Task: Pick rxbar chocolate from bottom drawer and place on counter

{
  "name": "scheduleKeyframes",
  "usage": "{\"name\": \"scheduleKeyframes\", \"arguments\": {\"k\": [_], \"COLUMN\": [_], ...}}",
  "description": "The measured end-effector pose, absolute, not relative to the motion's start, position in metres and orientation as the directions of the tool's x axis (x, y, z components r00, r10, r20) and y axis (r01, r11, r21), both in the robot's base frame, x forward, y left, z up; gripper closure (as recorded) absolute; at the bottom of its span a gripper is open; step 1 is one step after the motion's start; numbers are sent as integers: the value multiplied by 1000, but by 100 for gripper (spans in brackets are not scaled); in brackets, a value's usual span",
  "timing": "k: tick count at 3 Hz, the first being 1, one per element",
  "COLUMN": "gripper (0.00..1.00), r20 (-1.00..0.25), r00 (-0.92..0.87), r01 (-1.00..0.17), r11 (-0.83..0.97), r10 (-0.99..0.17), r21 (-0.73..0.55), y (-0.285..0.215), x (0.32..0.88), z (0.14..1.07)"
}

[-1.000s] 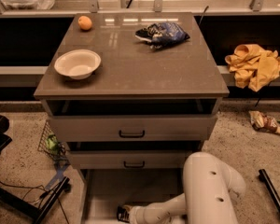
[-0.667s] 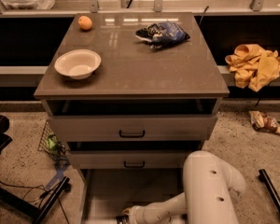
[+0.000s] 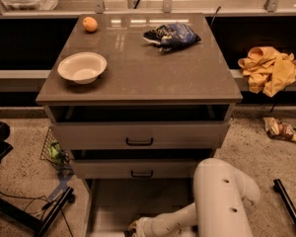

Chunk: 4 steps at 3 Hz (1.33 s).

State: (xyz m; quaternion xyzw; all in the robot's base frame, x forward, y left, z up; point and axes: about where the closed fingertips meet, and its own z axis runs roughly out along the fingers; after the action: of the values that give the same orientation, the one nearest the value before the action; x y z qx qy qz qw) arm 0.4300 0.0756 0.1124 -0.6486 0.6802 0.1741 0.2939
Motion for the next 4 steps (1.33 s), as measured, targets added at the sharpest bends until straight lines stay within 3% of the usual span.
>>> {"name": "scheduleKeyframes", "arguments": {"k": [2,4], "gripper": [100,100], "r20": [-617,-490], "r00": [32,81], "r01": [-984,-974], "r11": [84,36], "r10": [-786,-868], "r21": [-159,-226], "y": [79,64], "x": [432,456], "z": [128,229]}}
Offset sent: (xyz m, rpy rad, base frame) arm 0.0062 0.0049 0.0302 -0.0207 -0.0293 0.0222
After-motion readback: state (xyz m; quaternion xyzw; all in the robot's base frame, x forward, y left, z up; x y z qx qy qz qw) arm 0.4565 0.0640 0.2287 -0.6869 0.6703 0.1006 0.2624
